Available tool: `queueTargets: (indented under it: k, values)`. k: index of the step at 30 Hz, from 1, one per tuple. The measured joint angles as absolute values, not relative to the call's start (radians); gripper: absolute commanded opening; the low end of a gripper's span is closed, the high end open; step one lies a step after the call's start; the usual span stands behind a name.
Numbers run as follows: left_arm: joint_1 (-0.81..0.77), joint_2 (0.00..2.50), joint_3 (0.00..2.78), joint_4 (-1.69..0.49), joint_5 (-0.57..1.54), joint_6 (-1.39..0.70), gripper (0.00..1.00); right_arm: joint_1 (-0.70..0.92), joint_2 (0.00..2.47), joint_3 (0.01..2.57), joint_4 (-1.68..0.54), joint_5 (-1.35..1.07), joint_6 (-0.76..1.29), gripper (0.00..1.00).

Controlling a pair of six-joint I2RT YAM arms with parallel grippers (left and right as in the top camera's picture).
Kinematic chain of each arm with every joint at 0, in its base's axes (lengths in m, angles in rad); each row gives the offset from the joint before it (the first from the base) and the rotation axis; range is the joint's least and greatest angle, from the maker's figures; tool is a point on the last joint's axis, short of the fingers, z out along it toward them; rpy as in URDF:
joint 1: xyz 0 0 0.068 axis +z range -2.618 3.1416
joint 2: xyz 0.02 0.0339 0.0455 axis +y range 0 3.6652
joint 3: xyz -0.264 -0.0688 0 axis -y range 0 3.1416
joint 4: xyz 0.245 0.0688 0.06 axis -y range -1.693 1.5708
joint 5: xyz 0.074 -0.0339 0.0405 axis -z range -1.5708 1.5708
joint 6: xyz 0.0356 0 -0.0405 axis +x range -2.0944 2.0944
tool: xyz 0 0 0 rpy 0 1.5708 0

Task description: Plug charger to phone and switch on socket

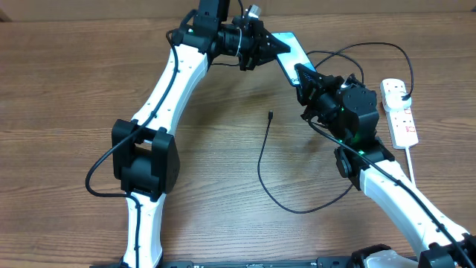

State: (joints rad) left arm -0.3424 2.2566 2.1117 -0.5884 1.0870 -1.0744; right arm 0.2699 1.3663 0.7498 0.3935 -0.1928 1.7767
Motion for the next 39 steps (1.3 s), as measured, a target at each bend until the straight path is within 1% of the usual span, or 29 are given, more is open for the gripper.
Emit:
queueTargets:
  k: [3, 6, 9, 10, 12, 16, 19, 21, 23, 24, 26, 29, 32, 34, 36, 39]
  values:
    - [-0.342, 2.257, 2.112, -0.590, 1.087, -1.090, 0.04, 0.270, 1.366, 0.750, 0.393, -0.193, 1.784, 0.04]
    - [-0.342, 2.257, 2.112, -0.590, 1.084, -1.097, 0.05, 0.270, 1.366, 0.750, 0.393, -0.193, 1.785, 0.15]
    - [-0.345, 2.257, 2.112, -0.590, 1.076, -1.092, 0.04, 0.270, 1.366, 0.750, 0.383, -0.194, 1.768, 0.22]
    - [-0.345, 2.257, 2.112, -0.590, 1.072, -1.089, 0.04, 0.270, 1.366, 0.750, 0.382, -0.194, 1.763, 0.25]
    - [-0.345, 2.257, 2.112, -0.590, 1.066, -1.084, 0.04, 0.270, 1.366, 0.750, 0.381, -0.194, 1.753, 0.37]
    - [-0.344, 2.257, 2.112, -0.593, 1.045, -1.046, 0.04, 0.270, 1.366, 0.750, 0.388, -0.193, 1.748, 0.56]
    - [-0.337, 2.257, 2.112, -0.606, 1.026, -1.004, 0.04, 0.270, 1.366, 0.751, 0.371, -0.194, 1.739, 0.62]
    - [-0.321, 2.257, 2.112, -0.637, 1.018, -0.963, 0.04, 0.270, 1.366, 0.752, 0.319, -0.194, 1.732, 0.66]
    - [-0.300, 2.257, 2.112, -0.675, 1.010, -0.920, 0.04, 0.270, 1.366, 0.753, 0.270, -0.193, 1.721, 0.73]
    - [-0.284, 2.257, 2.112, -0.699, 1.007, -0.892, 0.04, 0.270, 1.366, 0.753, 0.237, -0.194, 1.701, 0.81]
    - [-0.238, 2.257, 2.114, -0.767, 0.997, -0.811, 0.04, 0.269, 1.366, 0.757, 0.153, -0.194, 1.600, 0.87]
    - [-0.175, 2.257, 2.114, -0.875, 0.991, -0.715, 0.04, 0.269, 1.366, 0.760, 0.011, -0.194, 1.420, 0.90]
    - [-0.107, 2.258, 2.114, -0.955, 0.988, -0.641, 0.04, 0.269, 1.366, 0.759, -0.112, -0.191, 1.271, 0.98]
    - [-0.068, 2.258, 2.114, -0.985, 0.989, -0.601, 0.04, 0.269, 1.366, 0.759, -0.179, -0.189, 1.192, 0.98]
    - [-0.011, 2.258, 2.114, -1.019, 1.004, -0.551, 0.04, 0.269, 1.366, 0.759, -0.226, -0.187, 1.092, 0.90]
    - [0.034, 2.258, 2.114, -1.039, 1.058, -0.504, 0.04, 0.269, 1.366, 0.759, -0.240, -0.207, 0.972, 0.77]
